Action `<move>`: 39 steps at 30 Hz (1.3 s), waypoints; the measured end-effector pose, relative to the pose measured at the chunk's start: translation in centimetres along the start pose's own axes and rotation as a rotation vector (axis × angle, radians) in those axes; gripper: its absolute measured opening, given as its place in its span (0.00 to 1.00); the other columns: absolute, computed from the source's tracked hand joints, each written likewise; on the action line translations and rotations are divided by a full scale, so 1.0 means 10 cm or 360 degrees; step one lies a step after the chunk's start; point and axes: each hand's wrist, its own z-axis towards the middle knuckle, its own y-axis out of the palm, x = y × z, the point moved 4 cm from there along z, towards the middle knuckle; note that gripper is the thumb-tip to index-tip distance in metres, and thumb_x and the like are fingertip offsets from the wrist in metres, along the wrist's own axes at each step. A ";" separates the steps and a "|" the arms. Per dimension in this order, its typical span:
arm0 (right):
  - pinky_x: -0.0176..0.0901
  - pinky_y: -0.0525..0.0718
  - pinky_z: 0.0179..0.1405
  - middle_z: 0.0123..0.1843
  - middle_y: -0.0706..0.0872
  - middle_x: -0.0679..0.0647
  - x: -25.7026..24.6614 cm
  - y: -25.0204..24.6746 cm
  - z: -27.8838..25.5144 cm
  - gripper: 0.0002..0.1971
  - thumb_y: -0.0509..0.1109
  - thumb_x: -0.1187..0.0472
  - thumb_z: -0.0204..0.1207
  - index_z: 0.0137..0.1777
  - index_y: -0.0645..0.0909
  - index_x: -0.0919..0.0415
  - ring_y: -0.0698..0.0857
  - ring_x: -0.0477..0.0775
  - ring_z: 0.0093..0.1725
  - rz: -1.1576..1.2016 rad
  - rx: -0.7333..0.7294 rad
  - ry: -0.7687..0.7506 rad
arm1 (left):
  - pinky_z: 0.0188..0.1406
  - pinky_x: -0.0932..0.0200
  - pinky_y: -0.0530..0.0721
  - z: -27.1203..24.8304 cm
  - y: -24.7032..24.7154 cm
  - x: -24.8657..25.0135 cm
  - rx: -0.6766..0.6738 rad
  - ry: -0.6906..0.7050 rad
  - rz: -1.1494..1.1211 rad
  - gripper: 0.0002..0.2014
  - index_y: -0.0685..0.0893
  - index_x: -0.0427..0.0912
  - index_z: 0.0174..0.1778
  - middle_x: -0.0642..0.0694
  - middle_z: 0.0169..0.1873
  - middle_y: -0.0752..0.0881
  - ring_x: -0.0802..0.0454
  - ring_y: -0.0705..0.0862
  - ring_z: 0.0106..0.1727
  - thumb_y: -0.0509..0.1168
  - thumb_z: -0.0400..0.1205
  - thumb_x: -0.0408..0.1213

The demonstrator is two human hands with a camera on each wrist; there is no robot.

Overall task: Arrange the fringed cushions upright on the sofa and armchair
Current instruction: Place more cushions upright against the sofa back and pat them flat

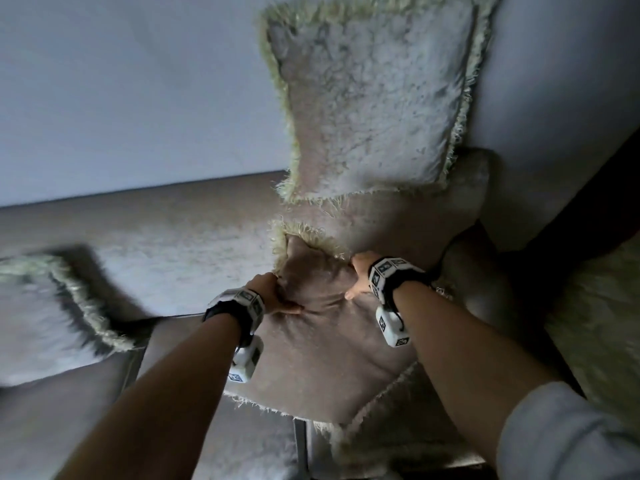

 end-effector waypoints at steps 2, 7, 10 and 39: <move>0.57 0.74 0.73 0.80 0.70 0.65 -0.36 -0.10 0.02 0.50 0.77 0.36 0.67 0.81 0.62 0.64 0.74 0.67 0.76 -0.0028 0.0024 -0.0046 | 0.56 0.52 0.84 -0.07 -0.19 -0.32 0.0058 -0.0007 -0.0003 0.39 0.81 0.39 0.61 0.39 0.56 0.87 0.39 0.85 0.58 0.79 0.61 0.62; 0.54 0.74 0.71 0.77 0.74 0.66 -1.32 -0.26 -0.02 0.40 0.78 0.45 0.72 0.78 0.68 0.66 0.75 0.66 0.75 -0.0028 0.0127 -0.0144 | 0.60 0.49 0.84 -0.26 -0.63 -1.15 0.0204 0.0018 0.0062 0.33 0.83 0.46 0.63 0.41 0.57 0.88 0.40 0.85 0.58 0.78 0.65 0.59; 0.51 0.79 0.63 0.68 0.82 0.66 -1.90 -0.37 -0.04 0.29 0.82 0.55 0.69 0.68 0.79 0.66 0.82 0.65 0.67 -0.0010 0.0244 -0.0194 | 0.57 0.50 0.84 -0.34 -0.89 -1.73 0.0300 0.0006 0.0033 0.33 0.85 0.48 0.61 0.42 0.54 0.88 0.41 0.86 0.57 0.79 0.62 0.60; 0.49 0.72 0.72 0.78 0.73 0.60 -4.31 -0.17 0.90 0.38 0.78 0.51 0.73 0.79 0.68 0.62 0.73 0.63 0.77 -0.0142 0.0236 -0.0405 | 0.62 0.49 0.67 0.35 -1.63 -3.44 0.0534 0.0469 0.0512 0.13 0.82 0.51 0.46 0.50 0.46 0.89 0.47 0.85 0.54 0.67 0.76 0.57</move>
